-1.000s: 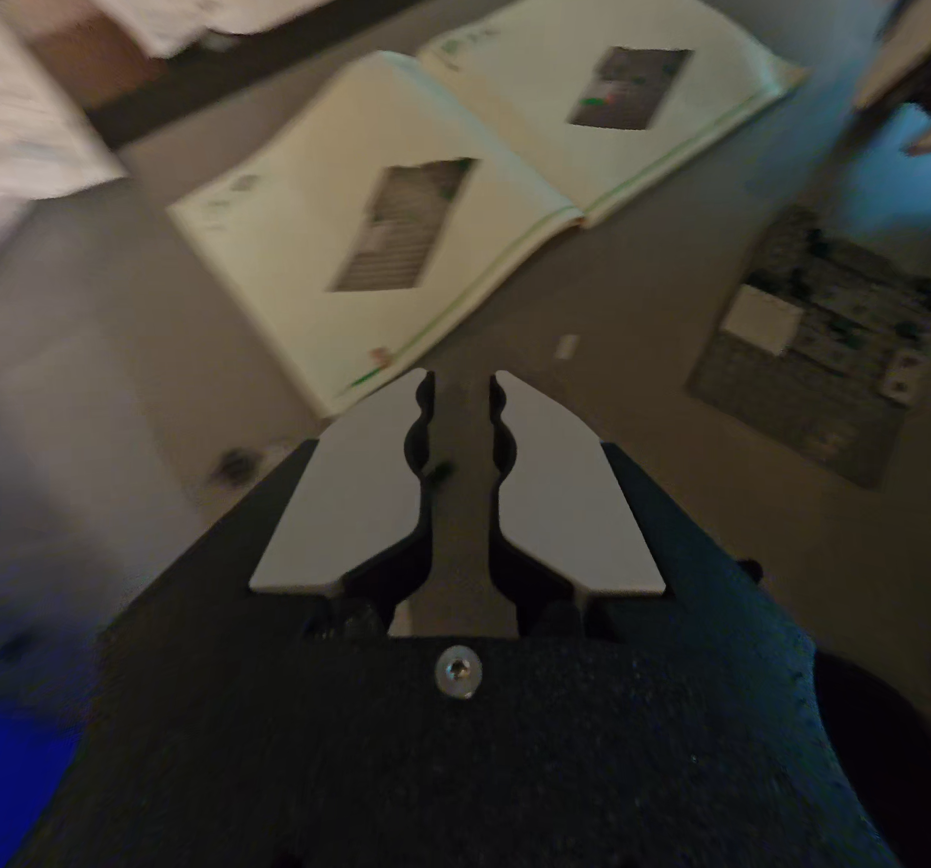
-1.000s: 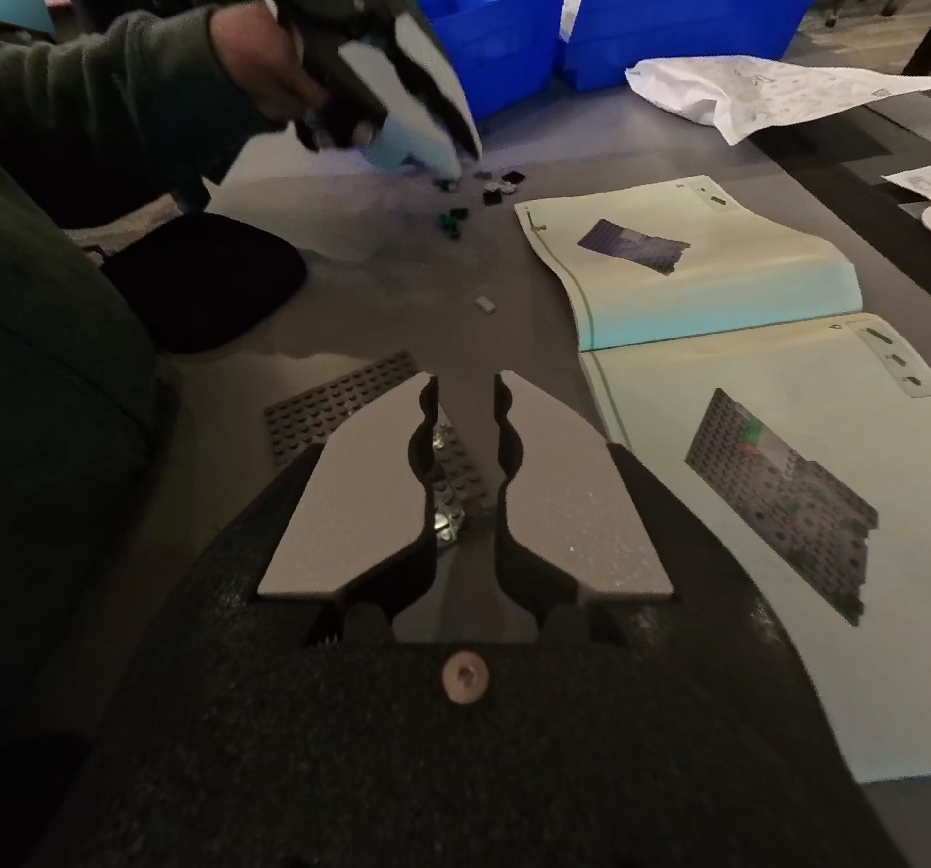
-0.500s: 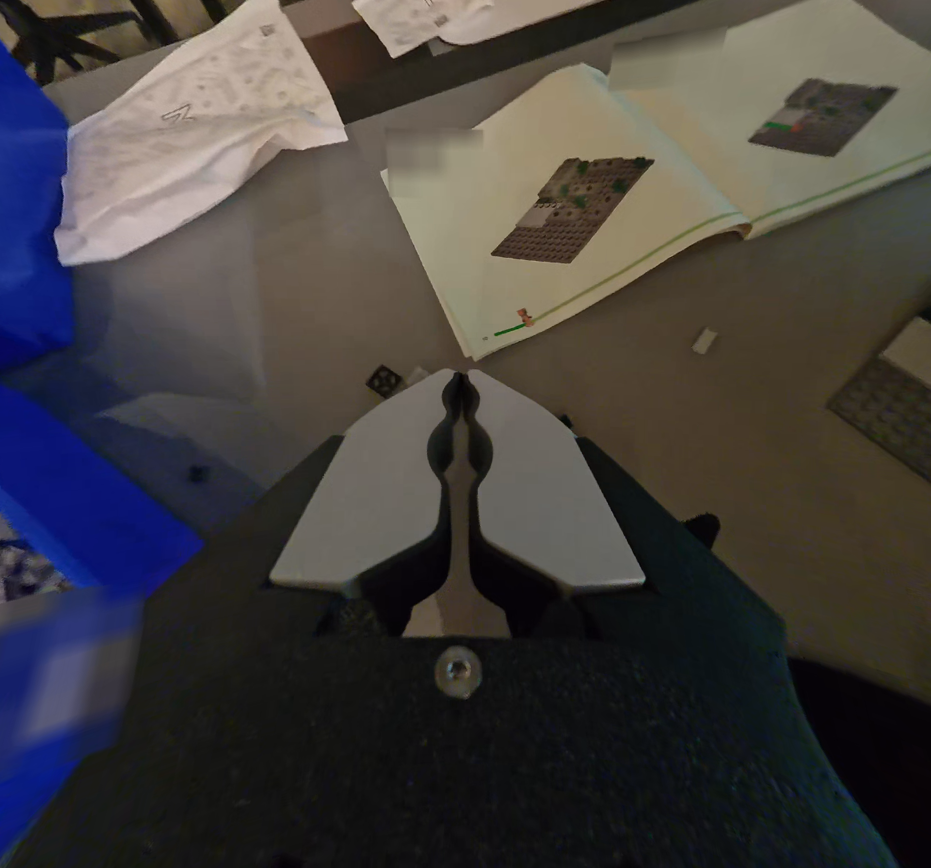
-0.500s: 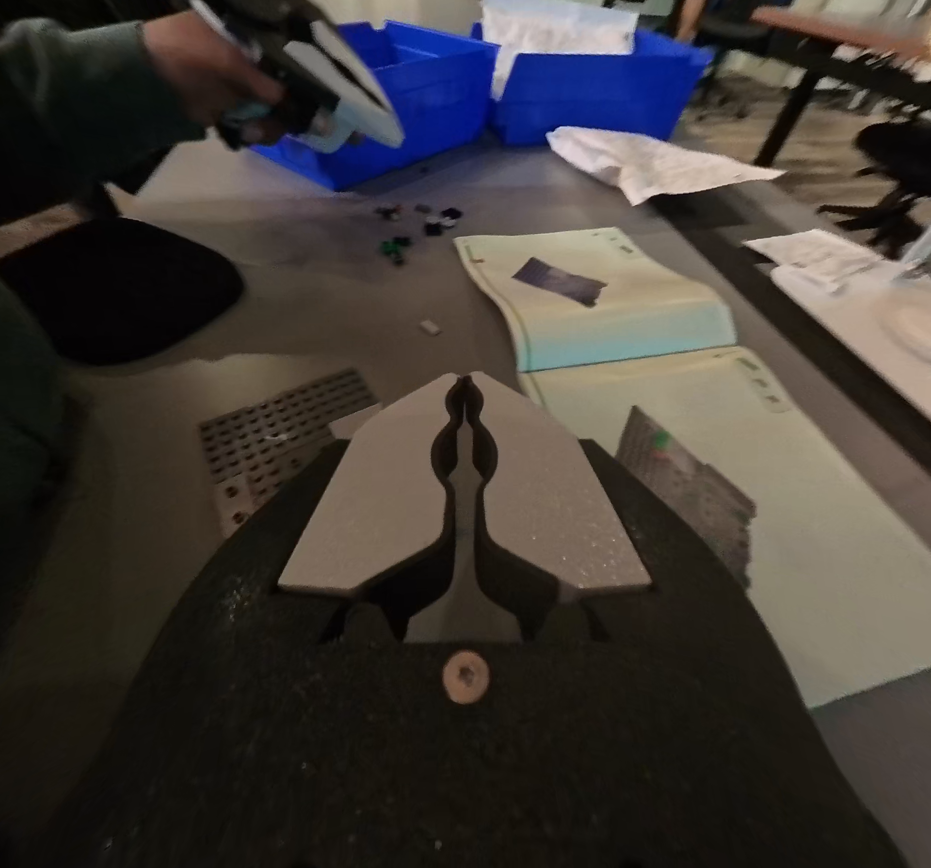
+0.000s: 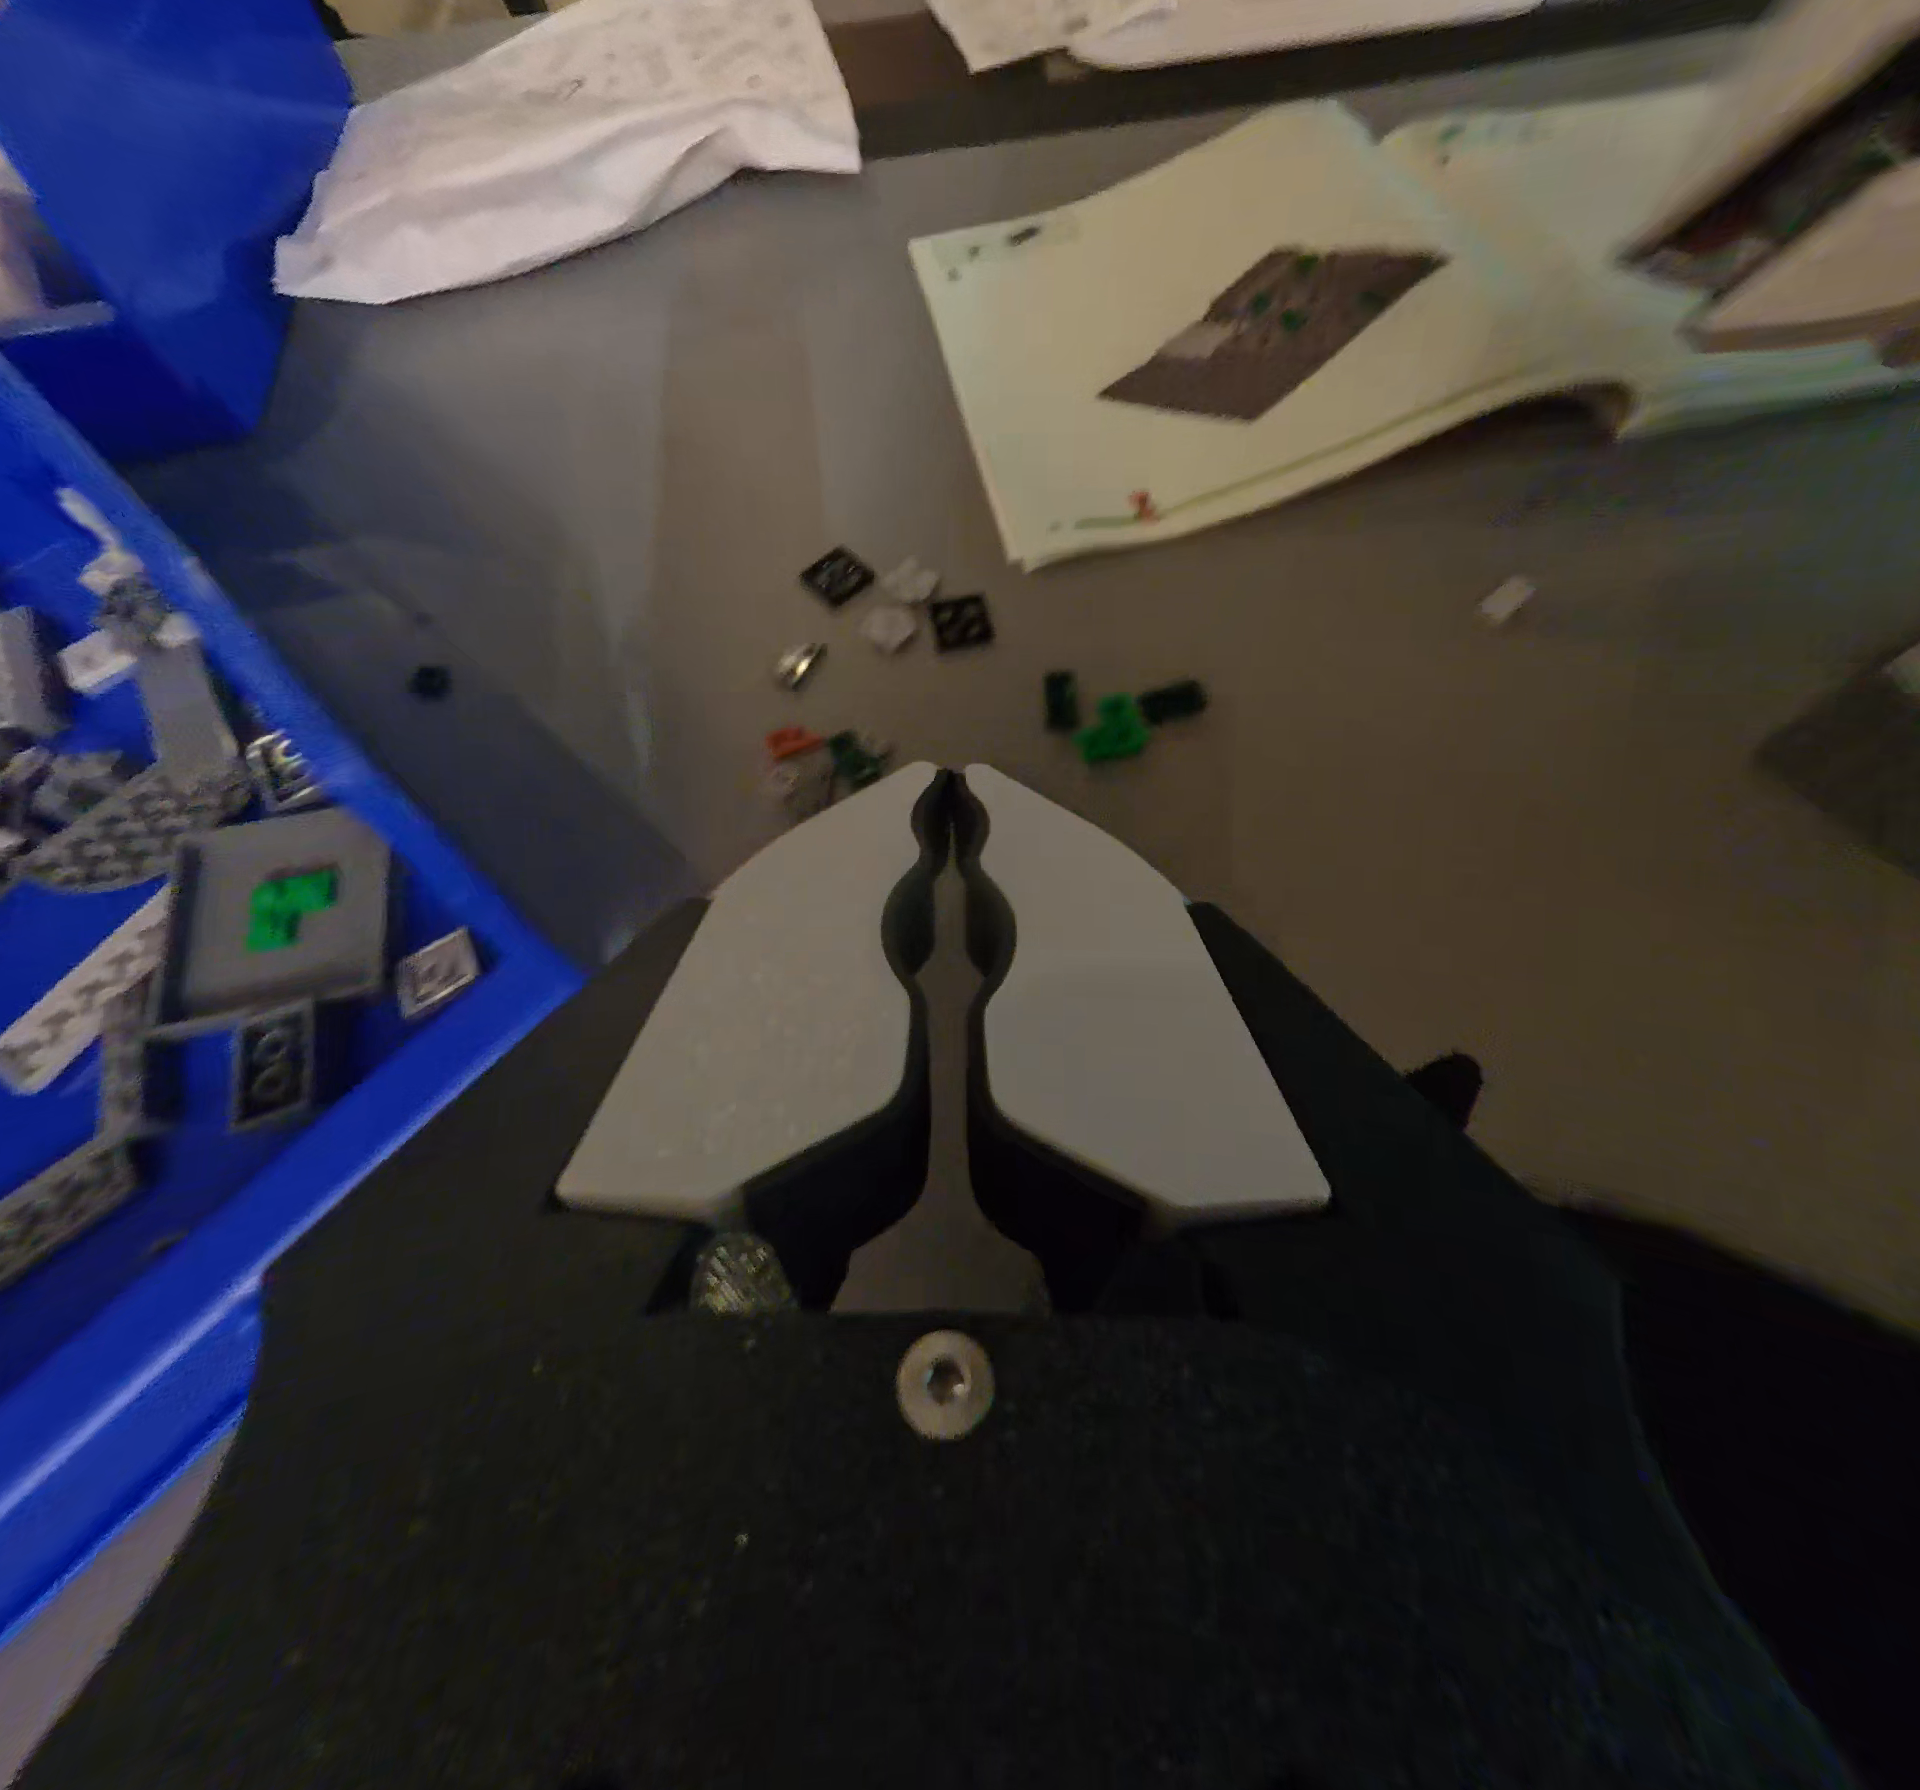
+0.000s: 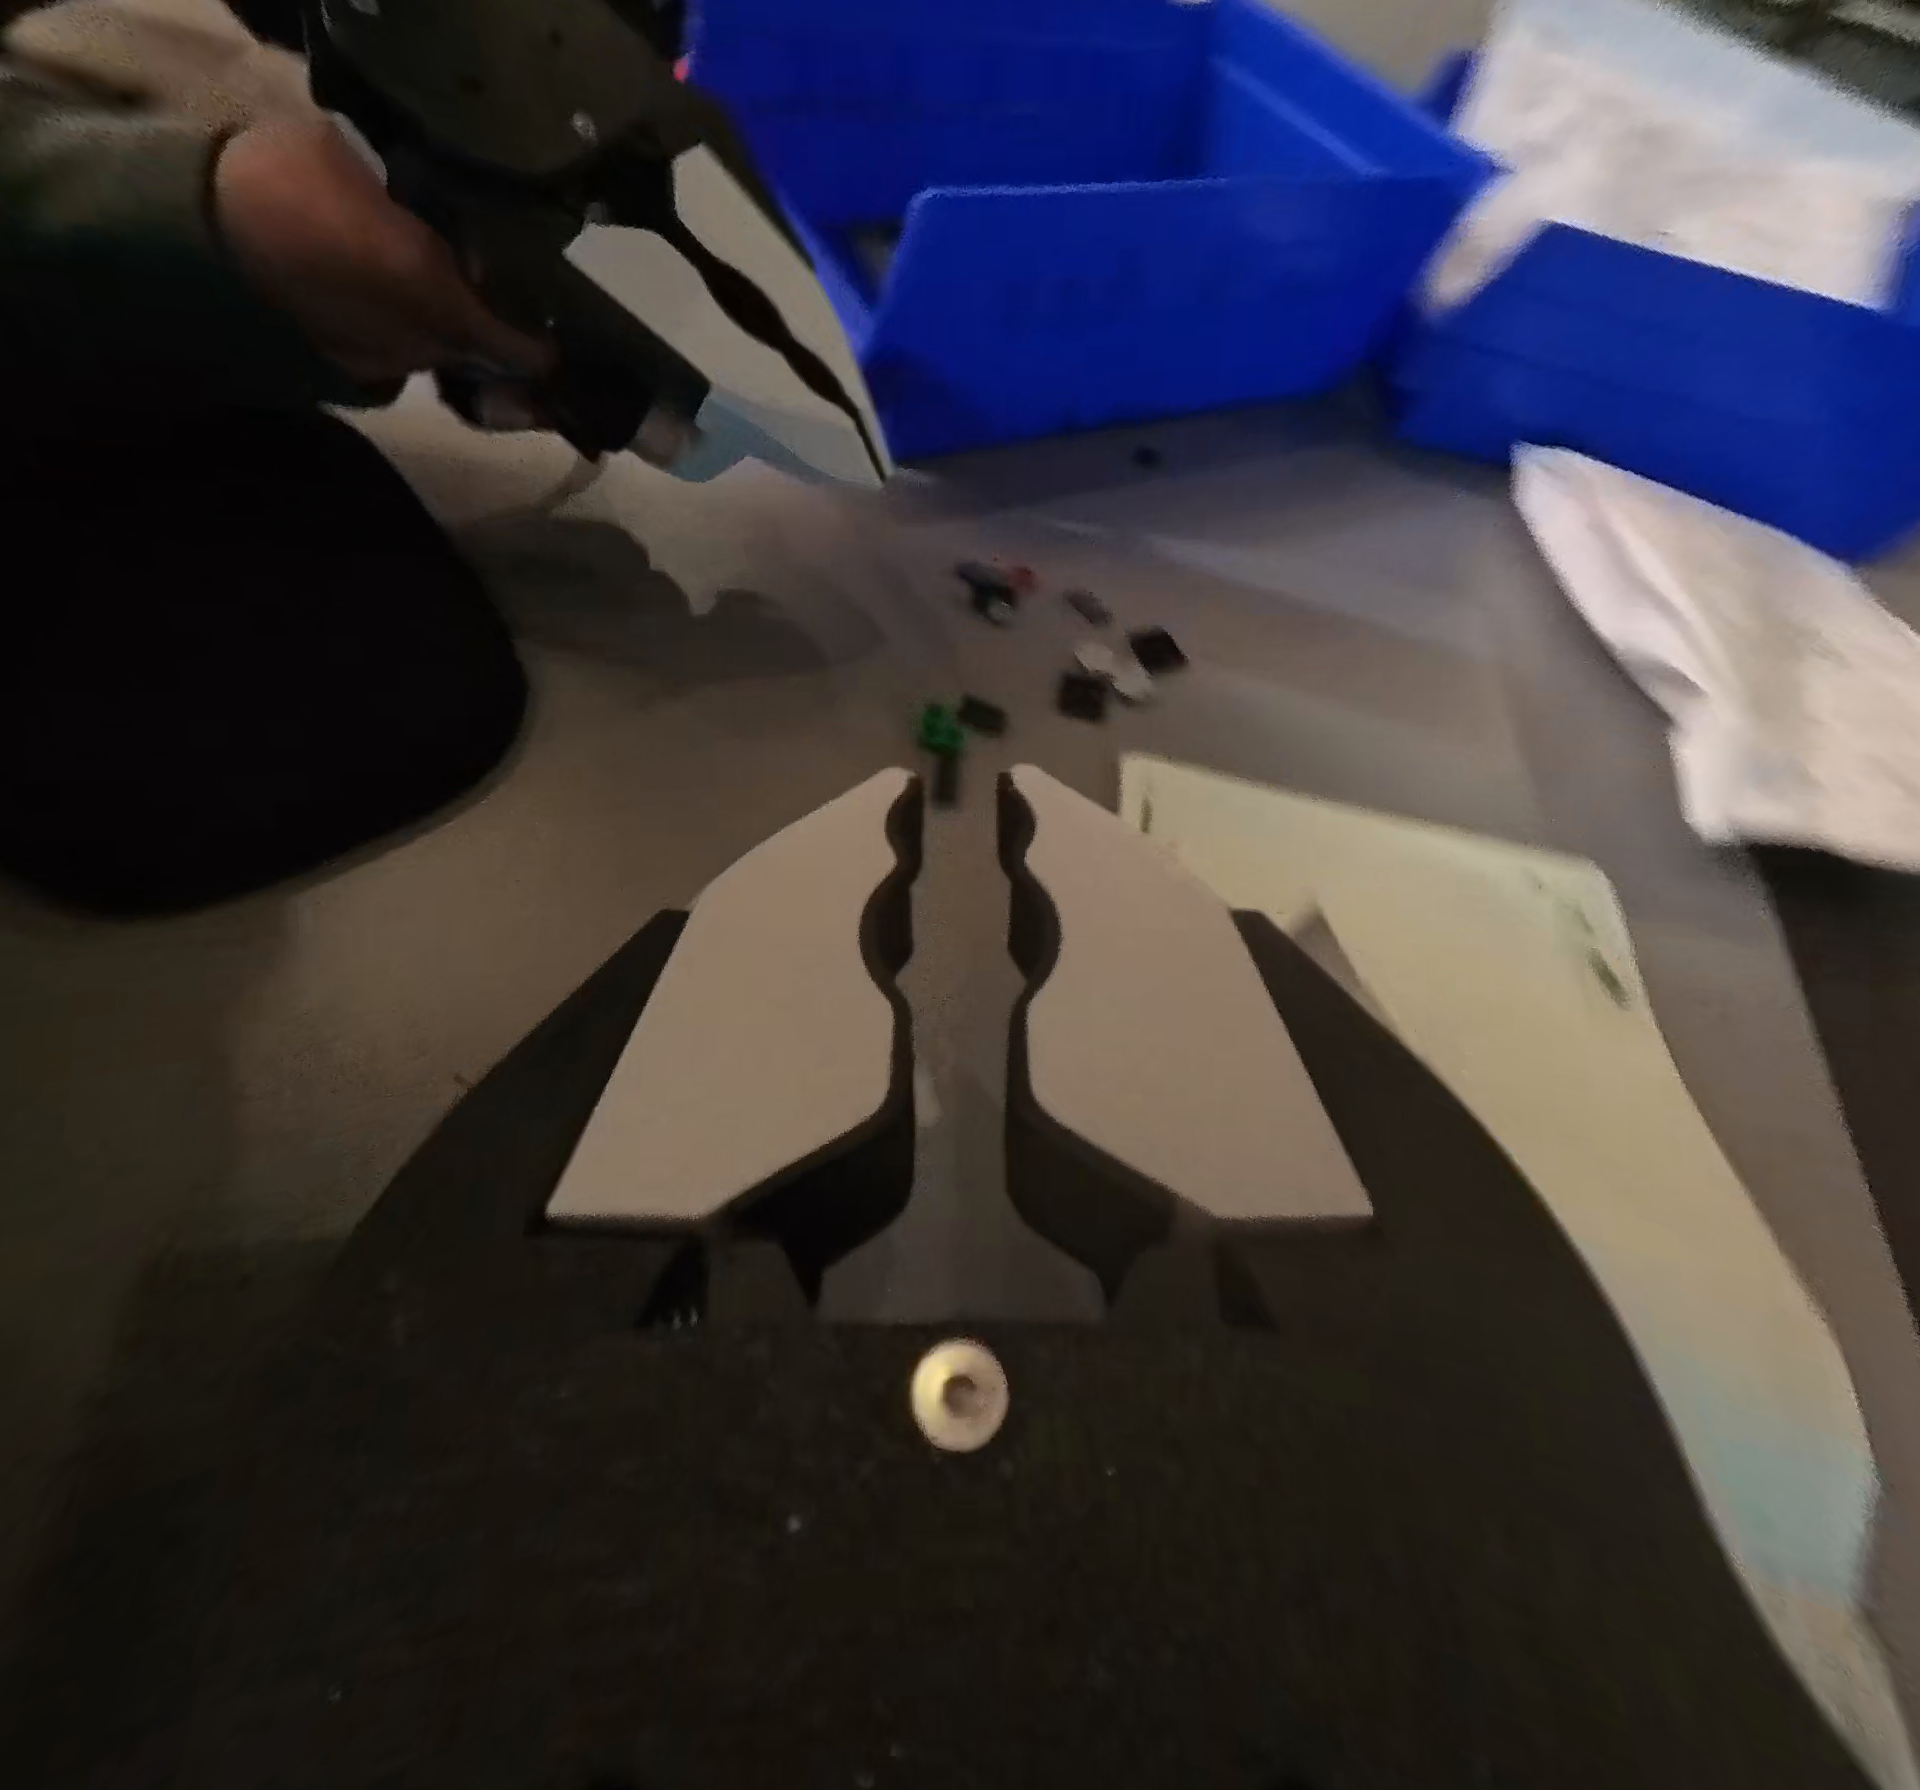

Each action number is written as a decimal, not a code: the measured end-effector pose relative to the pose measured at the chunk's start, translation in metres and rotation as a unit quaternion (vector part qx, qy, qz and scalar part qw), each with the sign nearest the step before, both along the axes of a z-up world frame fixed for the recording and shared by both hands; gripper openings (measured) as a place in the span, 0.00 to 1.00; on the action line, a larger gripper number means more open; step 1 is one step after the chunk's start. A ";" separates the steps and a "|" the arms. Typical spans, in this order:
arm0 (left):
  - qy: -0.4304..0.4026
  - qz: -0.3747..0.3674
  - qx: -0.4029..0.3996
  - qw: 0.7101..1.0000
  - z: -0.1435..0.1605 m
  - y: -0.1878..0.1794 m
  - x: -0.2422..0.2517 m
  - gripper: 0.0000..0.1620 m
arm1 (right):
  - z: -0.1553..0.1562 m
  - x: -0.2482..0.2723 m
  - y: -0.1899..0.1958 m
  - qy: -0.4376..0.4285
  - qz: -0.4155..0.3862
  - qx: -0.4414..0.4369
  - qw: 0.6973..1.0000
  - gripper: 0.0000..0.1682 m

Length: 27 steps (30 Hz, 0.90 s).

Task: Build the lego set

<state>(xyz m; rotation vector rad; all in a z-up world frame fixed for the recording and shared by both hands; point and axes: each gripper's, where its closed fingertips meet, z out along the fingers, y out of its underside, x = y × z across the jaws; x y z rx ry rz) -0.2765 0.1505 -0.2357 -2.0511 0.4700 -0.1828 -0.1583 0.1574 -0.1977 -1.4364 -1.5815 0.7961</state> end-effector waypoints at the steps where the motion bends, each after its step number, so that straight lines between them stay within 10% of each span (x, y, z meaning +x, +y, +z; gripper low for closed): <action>1: 0.003 -0.002 0.002 1.000 -0.001 -0.002 -0.003 0.00 | -0.007 -0.010 0.002 -0.024 0.017 -0.002 1.000 0.09; 10: -0.018 -0.018 0.019 0.999 -0.006 -0.005 -0.023 0.00 | -0.076 -0.053 0.010 -0.188 0.085 -0.031 0.978 0.13; 27: -0.046 -0.046 0.031 0.997 -0.008 -0.004 -0.025 0.00 | -0.076 -0.058 0.012 -0.177 0.062 -0.067 0.980 0.04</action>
